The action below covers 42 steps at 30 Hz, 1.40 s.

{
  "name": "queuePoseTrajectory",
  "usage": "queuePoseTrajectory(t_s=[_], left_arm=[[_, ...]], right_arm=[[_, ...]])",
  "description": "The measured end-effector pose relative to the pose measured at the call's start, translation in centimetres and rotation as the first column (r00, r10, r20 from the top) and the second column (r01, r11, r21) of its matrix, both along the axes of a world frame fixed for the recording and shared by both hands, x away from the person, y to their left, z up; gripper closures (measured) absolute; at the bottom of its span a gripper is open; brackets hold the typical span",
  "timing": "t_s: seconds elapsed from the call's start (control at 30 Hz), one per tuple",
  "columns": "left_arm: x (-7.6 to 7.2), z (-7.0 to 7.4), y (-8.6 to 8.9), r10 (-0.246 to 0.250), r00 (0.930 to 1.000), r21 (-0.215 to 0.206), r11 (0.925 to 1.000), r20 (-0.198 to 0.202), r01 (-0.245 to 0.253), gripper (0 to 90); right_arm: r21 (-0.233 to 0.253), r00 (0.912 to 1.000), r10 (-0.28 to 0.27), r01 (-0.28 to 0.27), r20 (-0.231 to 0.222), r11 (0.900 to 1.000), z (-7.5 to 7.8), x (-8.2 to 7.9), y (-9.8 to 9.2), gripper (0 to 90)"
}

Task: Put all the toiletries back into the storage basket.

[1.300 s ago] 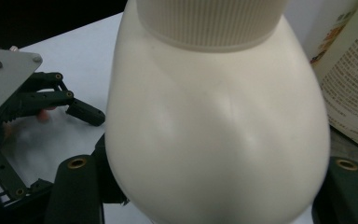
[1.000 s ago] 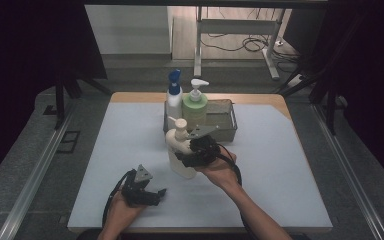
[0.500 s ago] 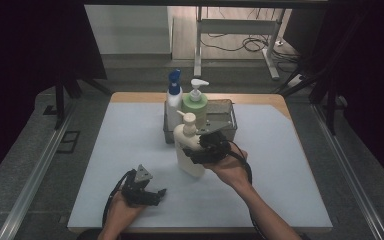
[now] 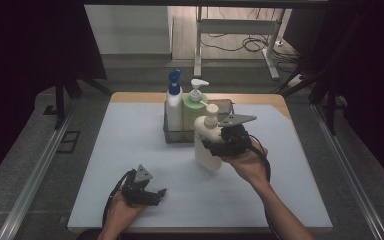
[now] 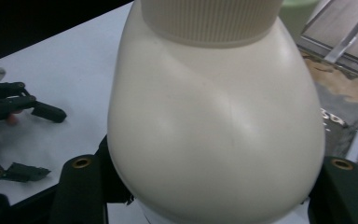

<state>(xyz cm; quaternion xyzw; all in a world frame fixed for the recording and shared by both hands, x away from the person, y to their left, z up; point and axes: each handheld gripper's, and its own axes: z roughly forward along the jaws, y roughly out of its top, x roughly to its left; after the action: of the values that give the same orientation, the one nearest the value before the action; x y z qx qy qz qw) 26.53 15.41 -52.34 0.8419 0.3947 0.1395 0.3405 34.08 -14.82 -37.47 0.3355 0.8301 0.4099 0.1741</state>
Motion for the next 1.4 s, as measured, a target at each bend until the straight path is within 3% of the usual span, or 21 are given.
queuePoseTrajectory(t_s=[0.33,0.63,1.4], left_arm=[[0.0,0.0,0.0,0.0,1.0,0.0,1.0,0.001,0.0,12.3],[0.0,0.0,0.0,0.0,1.0,-0.001,1.0,0.0,0.0,12.3],[0.0,0.0,0.0,0.001,1.0,-0.001,1.0,0.001,-0.001,12.3]], right_arm=[[0.011,0.9972,-0.075,0.075,0.003,0.997,0.8,0.9,-2.8,37.2],[0.026,0.993,-0.118,0.118,-0.003,0.993,1.5,1.7,-4.3,37.2],[0.067,0.9812,-0.192,0.19,0.02,0.979,4.4,5.3,-4.4,37.2]])
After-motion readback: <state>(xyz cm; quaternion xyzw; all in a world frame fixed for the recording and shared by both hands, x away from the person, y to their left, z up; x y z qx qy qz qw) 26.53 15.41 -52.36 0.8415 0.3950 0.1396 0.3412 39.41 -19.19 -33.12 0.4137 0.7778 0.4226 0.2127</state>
